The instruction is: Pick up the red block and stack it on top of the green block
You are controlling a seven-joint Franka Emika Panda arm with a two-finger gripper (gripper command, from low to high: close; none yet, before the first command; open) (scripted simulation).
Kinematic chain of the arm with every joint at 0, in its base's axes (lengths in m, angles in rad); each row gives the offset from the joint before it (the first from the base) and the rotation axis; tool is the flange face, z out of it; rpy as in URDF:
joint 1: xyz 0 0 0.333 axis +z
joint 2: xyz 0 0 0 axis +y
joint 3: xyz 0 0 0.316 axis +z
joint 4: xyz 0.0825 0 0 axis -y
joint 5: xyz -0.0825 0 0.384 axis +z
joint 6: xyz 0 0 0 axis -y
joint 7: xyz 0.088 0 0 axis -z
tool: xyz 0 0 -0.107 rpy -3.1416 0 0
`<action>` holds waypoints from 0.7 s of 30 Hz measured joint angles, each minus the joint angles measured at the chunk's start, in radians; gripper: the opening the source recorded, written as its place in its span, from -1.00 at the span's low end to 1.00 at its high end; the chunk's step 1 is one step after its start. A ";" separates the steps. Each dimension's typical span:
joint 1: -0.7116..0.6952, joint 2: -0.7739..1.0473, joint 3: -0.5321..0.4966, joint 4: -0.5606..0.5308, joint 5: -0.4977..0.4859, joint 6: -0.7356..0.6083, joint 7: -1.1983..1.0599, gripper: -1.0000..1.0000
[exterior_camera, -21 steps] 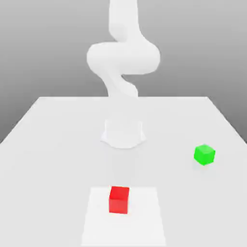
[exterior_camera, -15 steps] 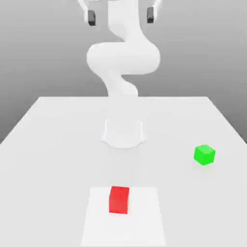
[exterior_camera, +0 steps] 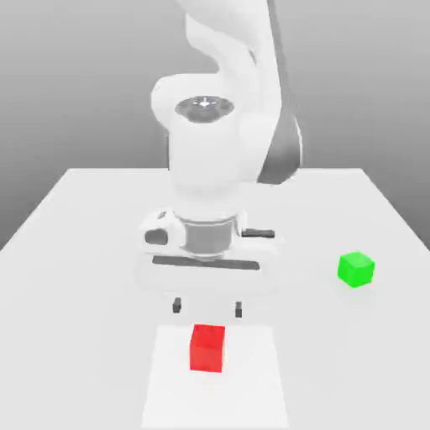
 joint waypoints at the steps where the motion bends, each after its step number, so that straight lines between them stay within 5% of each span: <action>1: 0.000 0.036 0.001 0.003 0.002 0.030 -0.002 0.00; 4: -0.007 0.144 0.010 0.017 0.013 0.122 -0.009 0.00; 5: -0.010 0.172 0.014 0.020 0.016 0.146 -0.011 -1.00; 12: -0.012 0.174 0.016 0.021 0.013 0.148 -0.008 -1.00; 21: 0.049 -0.088 0.076 -0.029 0.040 -0.064 -0.042 -1.00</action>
